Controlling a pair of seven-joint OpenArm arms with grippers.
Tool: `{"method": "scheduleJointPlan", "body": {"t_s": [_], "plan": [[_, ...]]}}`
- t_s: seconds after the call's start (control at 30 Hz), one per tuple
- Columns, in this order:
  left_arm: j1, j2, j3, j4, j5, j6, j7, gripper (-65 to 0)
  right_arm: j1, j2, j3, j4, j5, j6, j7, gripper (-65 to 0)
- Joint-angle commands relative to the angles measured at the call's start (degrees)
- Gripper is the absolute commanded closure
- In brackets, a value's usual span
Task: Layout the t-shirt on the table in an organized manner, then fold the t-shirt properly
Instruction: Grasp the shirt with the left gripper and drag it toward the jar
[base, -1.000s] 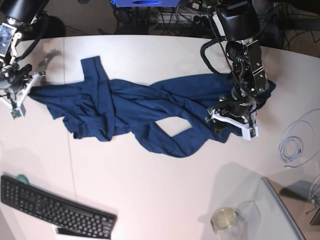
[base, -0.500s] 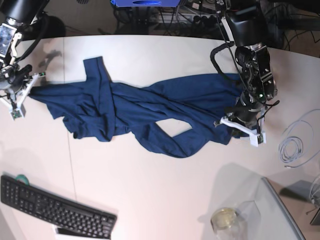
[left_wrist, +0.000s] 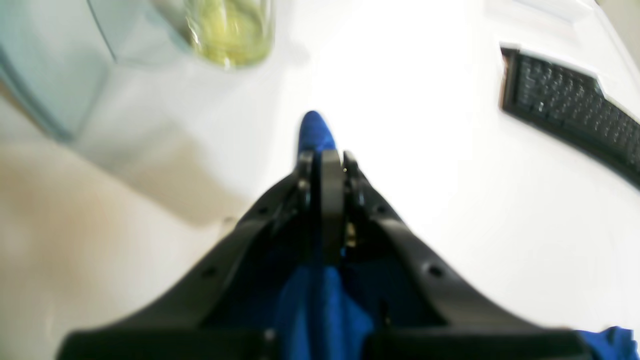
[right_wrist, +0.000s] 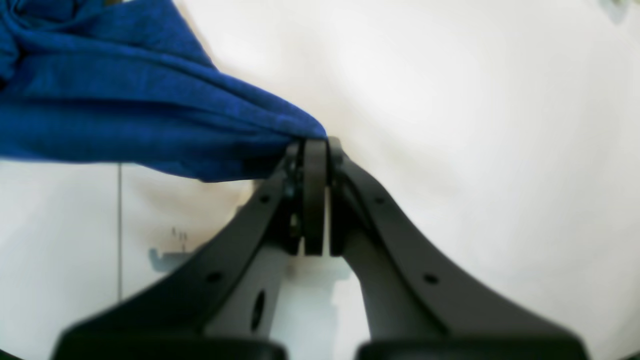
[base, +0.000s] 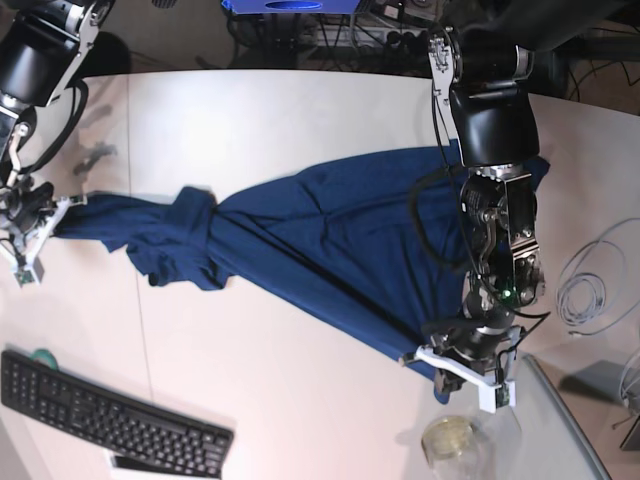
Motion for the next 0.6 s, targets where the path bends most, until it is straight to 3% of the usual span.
{"method": "scheduleJointPlan", "body": {"t_s": [0.0,0.37,0.57], "plan": [[-2.47,-0.19,0.53,1.1,-0.64,-0.06,-1.7,0.0,1.12,1.64,0.24,0.5,0.17,-0.1,0.87,-0.2],[-4.22,-0.1,0.45,0.93,-0.56,-0.06,-1.7,0.0,1.82,3.05,0.51,-1.0,0.17,-0.1,1.05,-0.2],[1.23,-0.89,0.18,4.36,-0.56,-0.06,-1.7,0.0,0.94,2.61,0.59,-1.0,0.25,-0.1,1.05,-0.2]]}}
